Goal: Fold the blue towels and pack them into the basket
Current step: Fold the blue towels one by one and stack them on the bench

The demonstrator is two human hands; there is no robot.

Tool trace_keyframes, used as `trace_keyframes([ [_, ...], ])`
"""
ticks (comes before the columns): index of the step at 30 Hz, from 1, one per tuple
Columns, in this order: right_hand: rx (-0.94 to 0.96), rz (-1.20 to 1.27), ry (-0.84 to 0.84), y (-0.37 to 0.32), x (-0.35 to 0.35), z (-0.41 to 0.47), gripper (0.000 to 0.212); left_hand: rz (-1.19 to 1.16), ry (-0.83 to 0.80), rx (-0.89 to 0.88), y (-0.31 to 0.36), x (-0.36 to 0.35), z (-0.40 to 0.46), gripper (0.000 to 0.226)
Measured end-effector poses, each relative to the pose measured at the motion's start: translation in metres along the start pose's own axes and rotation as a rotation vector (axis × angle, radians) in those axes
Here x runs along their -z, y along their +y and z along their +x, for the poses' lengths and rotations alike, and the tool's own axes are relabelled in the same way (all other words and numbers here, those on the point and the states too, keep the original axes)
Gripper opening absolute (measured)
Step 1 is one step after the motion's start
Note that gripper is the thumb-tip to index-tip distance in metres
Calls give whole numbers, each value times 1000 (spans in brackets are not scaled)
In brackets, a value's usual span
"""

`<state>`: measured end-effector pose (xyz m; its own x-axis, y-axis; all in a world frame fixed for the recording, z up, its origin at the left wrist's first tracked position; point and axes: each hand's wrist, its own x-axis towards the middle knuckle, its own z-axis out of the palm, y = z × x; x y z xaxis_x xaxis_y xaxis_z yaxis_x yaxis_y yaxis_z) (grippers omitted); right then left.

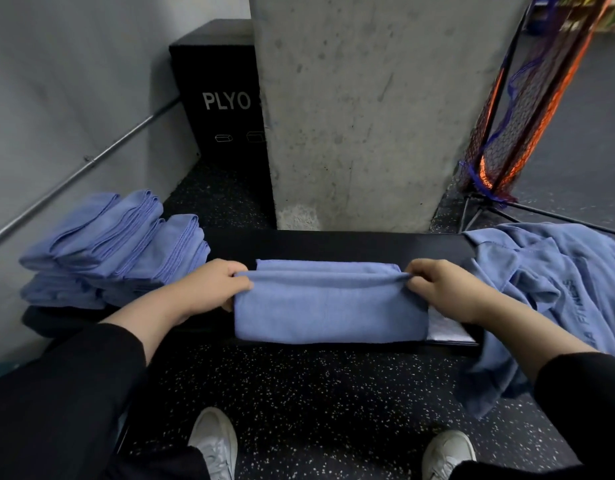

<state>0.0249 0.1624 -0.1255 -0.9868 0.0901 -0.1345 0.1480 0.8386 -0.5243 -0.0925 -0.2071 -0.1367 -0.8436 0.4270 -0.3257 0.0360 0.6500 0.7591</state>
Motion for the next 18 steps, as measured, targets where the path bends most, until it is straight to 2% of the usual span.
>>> trace_keyframes([
  [5, -121, -7, 87, 3, -15, 40, 13, 77, 194, 10, -2, -7, 38, 23],
  [11, -217, -86, 121, 20, -28, 76, 16, 378, 331, 64, 3, -20, 75, 27],
  [14, -213, -139, 126, 23, -33, 82, 14, 479, 354, 93, 0, -23, 83, 17],
  [18, -135, -261, 275, 22, -39, 81, 37, 644, 457, 12, 2, -24, 79, 39],
])
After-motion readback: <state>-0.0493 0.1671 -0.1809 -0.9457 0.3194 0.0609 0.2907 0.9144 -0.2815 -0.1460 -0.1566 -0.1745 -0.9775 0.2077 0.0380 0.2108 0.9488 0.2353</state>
